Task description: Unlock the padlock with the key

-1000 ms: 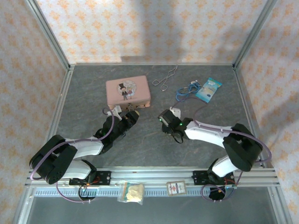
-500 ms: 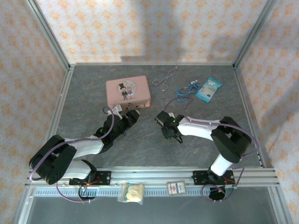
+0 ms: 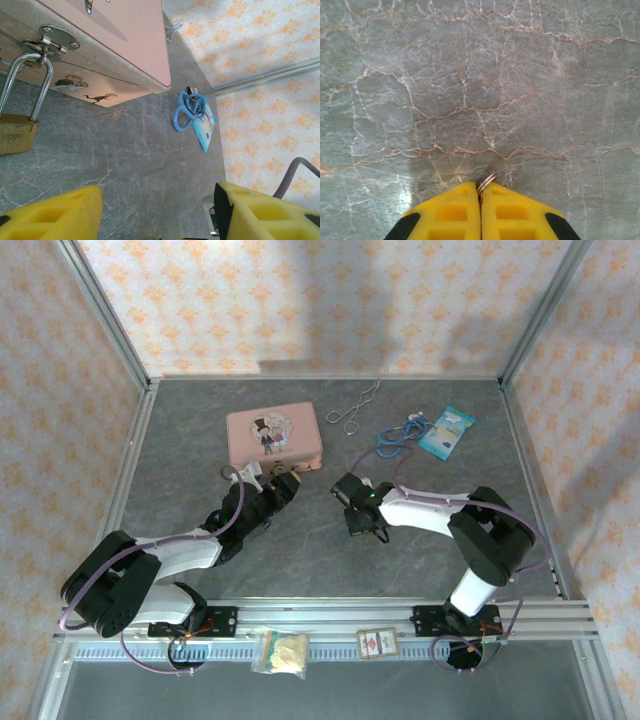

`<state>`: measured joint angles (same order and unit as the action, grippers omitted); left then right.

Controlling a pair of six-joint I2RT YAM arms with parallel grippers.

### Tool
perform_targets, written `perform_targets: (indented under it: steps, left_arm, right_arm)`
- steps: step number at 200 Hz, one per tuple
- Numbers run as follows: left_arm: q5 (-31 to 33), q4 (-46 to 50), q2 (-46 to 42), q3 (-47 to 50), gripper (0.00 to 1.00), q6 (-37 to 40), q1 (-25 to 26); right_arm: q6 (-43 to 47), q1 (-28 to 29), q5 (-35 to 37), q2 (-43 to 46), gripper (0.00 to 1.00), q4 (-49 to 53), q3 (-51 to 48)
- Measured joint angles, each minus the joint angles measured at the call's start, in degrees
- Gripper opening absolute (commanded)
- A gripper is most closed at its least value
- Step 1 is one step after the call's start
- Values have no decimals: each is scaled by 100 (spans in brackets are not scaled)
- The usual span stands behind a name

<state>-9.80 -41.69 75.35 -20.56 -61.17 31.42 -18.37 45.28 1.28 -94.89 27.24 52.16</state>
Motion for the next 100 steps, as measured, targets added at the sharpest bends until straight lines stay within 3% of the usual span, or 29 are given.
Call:
perform_targets:
  steps: [60,100]
  left_arm:
    - [-332,-409,153,-39,60,59,0]
    - [-605,-704,382,-96,61,59,0]
  right_arm:
    - [-715,-195,-962,1193,3,-1674,-365]
    - [-483,-195,-1687,1161,7,-2371,-505]
